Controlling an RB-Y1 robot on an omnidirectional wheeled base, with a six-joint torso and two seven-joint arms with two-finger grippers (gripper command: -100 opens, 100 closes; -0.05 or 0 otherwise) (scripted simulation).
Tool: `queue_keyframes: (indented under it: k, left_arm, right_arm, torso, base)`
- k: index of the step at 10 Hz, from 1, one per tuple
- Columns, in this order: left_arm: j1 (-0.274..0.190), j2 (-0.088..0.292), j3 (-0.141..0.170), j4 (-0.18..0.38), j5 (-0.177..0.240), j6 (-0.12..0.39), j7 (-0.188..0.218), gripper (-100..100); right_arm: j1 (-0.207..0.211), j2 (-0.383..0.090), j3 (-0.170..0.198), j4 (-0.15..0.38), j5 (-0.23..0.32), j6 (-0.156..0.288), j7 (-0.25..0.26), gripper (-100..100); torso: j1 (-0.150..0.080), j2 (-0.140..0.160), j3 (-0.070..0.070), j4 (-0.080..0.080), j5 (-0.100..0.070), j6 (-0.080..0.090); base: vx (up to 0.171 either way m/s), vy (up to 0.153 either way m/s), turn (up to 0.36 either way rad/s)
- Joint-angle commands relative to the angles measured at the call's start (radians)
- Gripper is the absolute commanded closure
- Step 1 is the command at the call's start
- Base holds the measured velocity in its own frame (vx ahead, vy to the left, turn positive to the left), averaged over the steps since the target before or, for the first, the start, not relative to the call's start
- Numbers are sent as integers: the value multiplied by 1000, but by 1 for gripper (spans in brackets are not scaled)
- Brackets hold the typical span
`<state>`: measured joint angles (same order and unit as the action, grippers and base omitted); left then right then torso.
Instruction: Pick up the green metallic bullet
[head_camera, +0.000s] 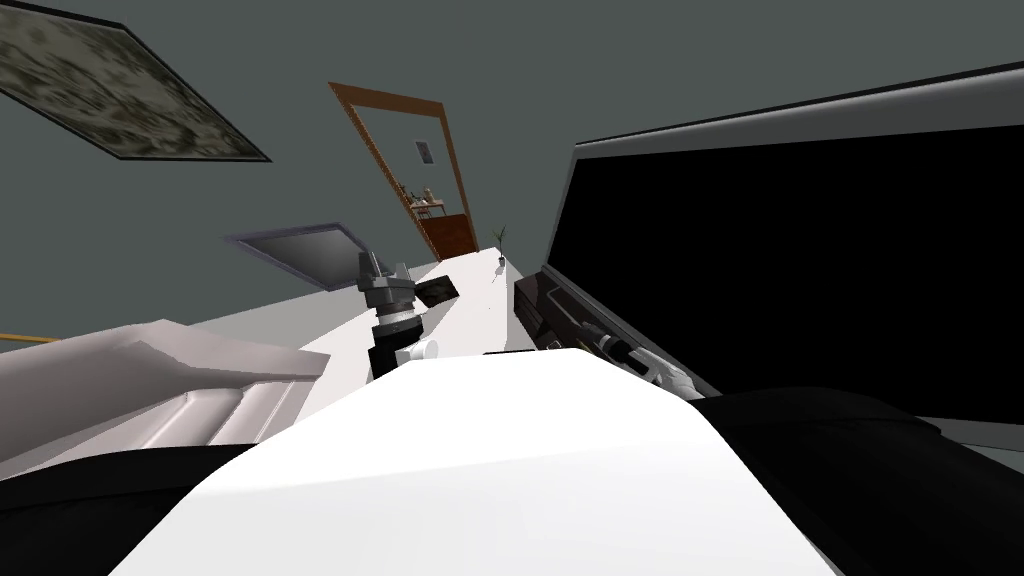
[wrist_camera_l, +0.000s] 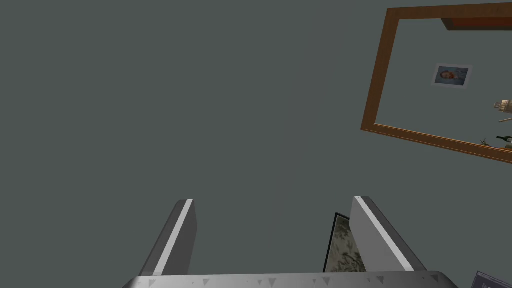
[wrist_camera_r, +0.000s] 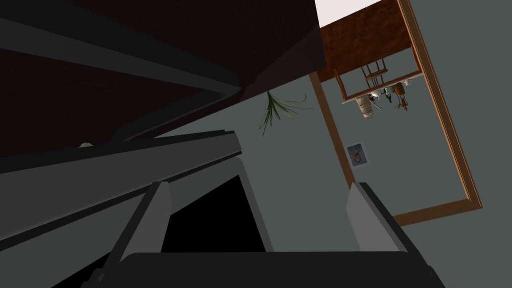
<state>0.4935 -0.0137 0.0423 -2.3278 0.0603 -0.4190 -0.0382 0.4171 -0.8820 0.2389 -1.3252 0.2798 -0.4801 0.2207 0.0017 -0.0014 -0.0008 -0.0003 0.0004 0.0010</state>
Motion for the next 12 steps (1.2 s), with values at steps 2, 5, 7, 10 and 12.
queue_keyframes:
  k: [2,5,7,10,12]
  left_arm:
    - [0,0,0,0,0,0,0,0]
    - [0,0,0,0,0,0,0,0]
    - [0,0,0,0,0,0,0,0]
    - [0,0,0,0,0,0,0,0]
    - [0,0,0,0,0,0,0,0]
  right_arm:
    - [2,-20,27,55,22,-21,14,-100]
    - [1,-58,84,154,60,-28,27,-100]
    - [1,-73,113,198,78,-31,33,-100]
    - [1,-100,171,281,114,-38,44,-100]
    - [2,-112,199,334,131,-42,50,-100]
  torso:
    - [-1,1,0,0,0,0]
    - [0,0,0,0,0,0]
    - [1,-1,0,0,0,0]
    - [1,0,0,0,0,0]
    - [1,-1,0,0,0,0]
  base:
    - [10,16,52]
    - [23,30,141]
    - [26,32,93]
    - [25,36,120]
    - [31,37,88]
